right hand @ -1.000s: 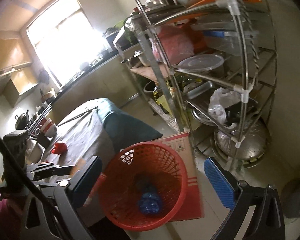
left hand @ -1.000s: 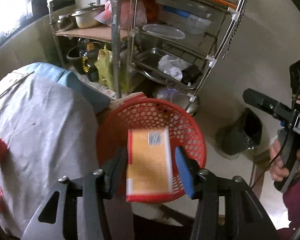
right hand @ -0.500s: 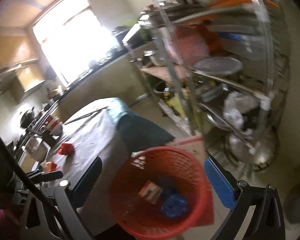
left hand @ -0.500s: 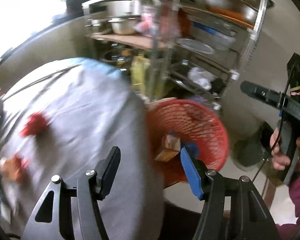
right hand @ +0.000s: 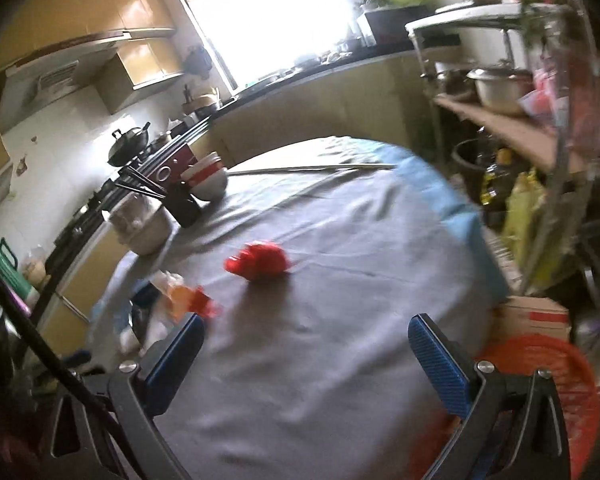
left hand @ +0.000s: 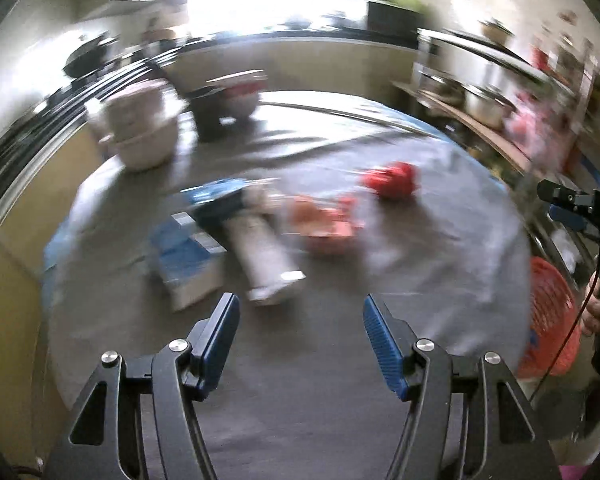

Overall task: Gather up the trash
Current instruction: 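Move the right tool to the red plastic bag and grasp it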

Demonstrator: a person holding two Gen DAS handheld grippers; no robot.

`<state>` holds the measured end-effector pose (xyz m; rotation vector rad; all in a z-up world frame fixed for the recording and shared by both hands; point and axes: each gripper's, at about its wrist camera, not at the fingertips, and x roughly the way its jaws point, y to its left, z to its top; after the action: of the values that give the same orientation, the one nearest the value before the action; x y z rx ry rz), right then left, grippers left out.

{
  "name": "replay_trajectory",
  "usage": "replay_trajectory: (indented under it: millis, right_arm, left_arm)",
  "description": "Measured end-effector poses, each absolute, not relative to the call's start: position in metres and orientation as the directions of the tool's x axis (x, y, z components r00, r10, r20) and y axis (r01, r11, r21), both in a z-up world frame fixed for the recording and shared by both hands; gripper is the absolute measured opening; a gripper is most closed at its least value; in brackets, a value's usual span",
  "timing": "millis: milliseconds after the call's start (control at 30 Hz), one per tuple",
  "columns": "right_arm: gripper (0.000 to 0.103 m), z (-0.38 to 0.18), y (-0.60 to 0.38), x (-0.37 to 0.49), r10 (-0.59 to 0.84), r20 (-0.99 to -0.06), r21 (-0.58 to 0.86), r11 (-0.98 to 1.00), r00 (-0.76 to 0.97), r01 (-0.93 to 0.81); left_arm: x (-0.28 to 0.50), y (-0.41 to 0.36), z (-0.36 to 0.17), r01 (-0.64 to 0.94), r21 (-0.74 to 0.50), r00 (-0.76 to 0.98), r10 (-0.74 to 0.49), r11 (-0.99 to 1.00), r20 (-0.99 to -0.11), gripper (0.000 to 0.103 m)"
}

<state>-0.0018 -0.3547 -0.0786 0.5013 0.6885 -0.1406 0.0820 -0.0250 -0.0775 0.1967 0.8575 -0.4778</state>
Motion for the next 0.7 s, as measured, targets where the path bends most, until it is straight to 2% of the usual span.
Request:
replay_trajectory:
  millis: [200,333,700]
  right_arm:
    - [0.103,-0.074,-0.302,0.060,-0.048,-0.687,0.187,0.953,0.725,0.240]
    - [0.103,-0.070,-0.282,0.082,-0.064,-0.702,0.106,0.975,0.709,0.193]
    - [0.103,-0.097,-0.315,0.151,0.067,-0.802,0.272,0.926,0.594,0.262]
  left_arm:
    - [0.114,0.033,-0.085,0.355,-0.028,0.603,-0.252,0.935,-0.757,0.065]
    - [0.130,0.053,-0.090,0.315,-0.051,0.601,-0.240,0.948,-0.763,0.065]
    - [0.199,0.043,-0.107,0.187,-0.146,0.510,-0.223,0.971,-0.830,0.065]
